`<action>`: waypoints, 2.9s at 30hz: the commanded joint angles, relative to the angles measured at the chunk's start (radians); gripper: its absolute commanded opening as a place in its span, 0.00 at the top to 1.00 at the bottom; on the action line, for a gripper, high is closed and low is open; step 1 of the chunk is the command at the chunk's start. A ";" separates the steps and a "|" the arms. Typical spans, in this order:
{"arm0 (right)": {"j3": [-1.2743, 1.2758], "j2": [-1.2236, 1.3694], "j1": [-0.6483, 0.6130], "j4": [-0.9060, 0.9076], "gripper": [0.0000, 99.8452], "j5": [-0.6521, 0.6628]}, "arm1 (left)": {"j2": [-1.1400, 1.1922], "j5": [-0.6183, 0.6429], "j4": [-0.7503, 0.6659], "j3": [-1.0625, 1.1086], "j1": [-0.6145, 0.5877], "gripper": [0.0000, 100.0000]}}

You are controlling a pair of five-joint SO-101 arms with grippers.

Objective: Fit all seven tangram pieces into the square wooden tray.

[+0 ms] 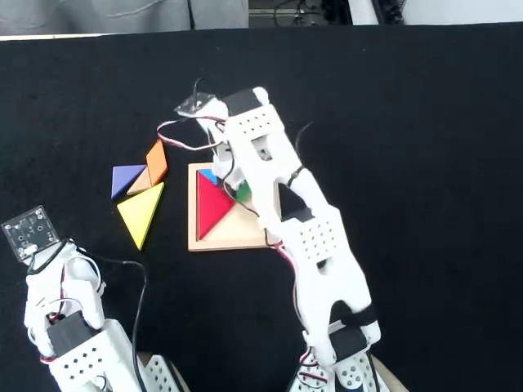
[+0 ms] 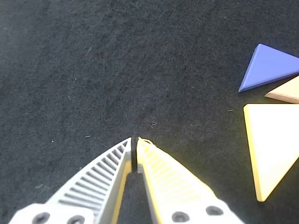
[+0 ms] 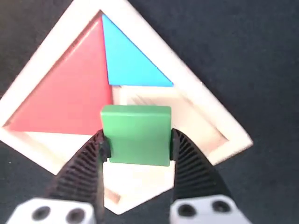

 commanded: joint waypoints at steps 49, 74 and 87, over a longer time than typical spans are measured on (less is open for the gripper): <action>-0.012 -0.054 -0.044 0.038 0.83 -0.130 | -0.005 -0.005 0.005 0.018 0.008 0.97; -0.047 -0.085 -0.043 0.046 0.57 -0.118 | -0.005 -0.005 0.005 0.018 0.008 0.97; 0.332 -0.266 0.049 -0.049 0.99 -0.120 | -0.005 -0.005 0.005 0.018 0.008 0.97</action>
